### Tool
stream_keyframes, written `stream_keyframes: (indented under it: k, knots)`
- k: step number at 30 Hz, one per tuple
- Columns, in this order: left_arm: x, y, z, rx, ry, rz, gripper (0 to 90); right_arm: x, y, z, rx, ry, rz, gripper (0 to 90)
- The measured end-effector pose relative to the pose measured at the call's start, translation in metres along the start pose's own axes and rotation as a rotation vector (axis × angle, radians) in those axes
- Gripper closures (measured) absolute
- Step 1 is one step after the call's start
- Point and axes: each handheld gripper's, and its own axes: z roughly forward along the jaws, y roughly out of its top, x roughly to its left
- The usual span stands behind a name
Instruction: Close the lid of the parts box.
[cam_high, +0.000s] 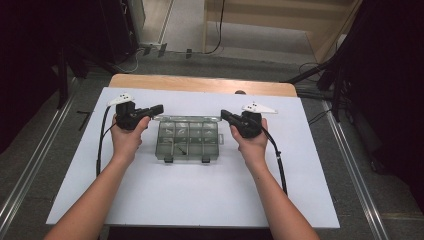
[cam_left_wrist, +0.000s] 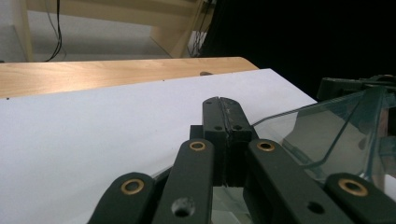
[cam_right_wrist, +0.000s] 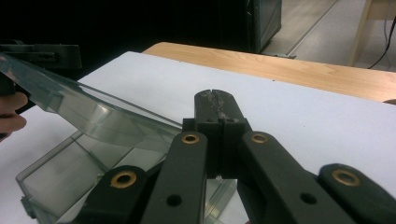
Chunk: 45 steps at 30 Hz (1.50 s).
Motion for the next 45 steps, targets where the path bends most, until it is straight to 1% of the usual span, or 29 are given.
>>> stream_keyframes:
  k: [3,6,9,13,15,18,22,25,27,30,32,34,37,39,40,42,45]
  knots:
    - [-0.003,-0.004,-0.003,0.001,0.013,0.011,90.0,0.004,-0.002,-0.003,-0.003,0.01,-0.014,90.0]
    - [-0.007,-0.007,-0.006,-0.005,0.009,0.009,89.9,0.007,-0.004,-0.005,-0.007,0.025,-0.022,90.0]
    - [-0.01,-0.011,-0.009,-0.007,0.007,0.018,89.9,0.012,-0.007,-0.008,-0.009,0.032,-0.03,90.0]
    - [-0.013,-0.016,-0.013,-0.009,0.013,0.026,89.9,0.017,-0.011,-0.011,-0.007,0.029,-0.049,90.0]
    - [-0.015,-0.019,-0.016,-0.012,0.01,0.028,89.9,0.019,-0.013,-0.012,-0.007,0.025,-0.065,90.0]
    - [-0.021,-0.023,-0.02,-0.025,0.011,0.039,89.9,0.022,-0.016,-0.015,-0.008,0.022,-0.08,90.0]
    - [-0.028,-0.03,-0.025,-0.031,0.021,0.067,89.9,0.027,-0.022,-0.019,-0.009,0.02,-0.089,90.0]
    - [-0.031,-0.034,-0.028,-0.034,0.018,0.069,89.9,0.028,-0.026,-0.02,-0.01,0.019,-0.097,90.0]
    - [-0.035,-0.037,-0.031,-0.035,0.028,0.091,89.8,0.03,-0.029,-0.022,-0.009,0.021,-0.099,90.0]
    - [-0.041,-0.043,-0.035,-0.024,0.032,0.124,89.8,0.033,-0.034,-0.024,-0.01,0.021,-0.107,90.0]
    - [-0.043,-0.047,-0.037,-0.024,0.031,0.121,89.8,0.035,-0.038,-0.025,-0.009,0.023,-0.116,90.0]
    - [-0.045,-0.051,-0.038,-0.023,0.031,0.117,89.8,0.037,-0.041,-0.026,-0.009,0.027,-0.116,90.0]
    - [-0.047,-0.057,-0.04,-0.017,0.036,0.126,89.7,0.038,-0.044,-0.027,-0.01,0.031,-0.118,90.0]
    - [-0.048,-0.061,-0.041,-0.017,0.041,0.124,89.7,0.039,-0.046,-0.027,-0.012,0.027,-0.129,90.0]
    - [-0.048,-0.062,-0.041,-0.016,0.038,0.119,89.7,0.04,-0.047,-0.028,-0.011,0.027,-0.126,90.0]
    - [-0.05,-0.066,-0.042,-0.017,0.045,0.121,89.7,0.04,-0.048,-0.029,-0.014,0.03,-0.116,90.0]
    - [-0.051,-0.073,-0.043,-0.013,0.049,0.117,89.7,0.043,-0.052,-0.031,-0.011,0.023,-0.133,90.0]
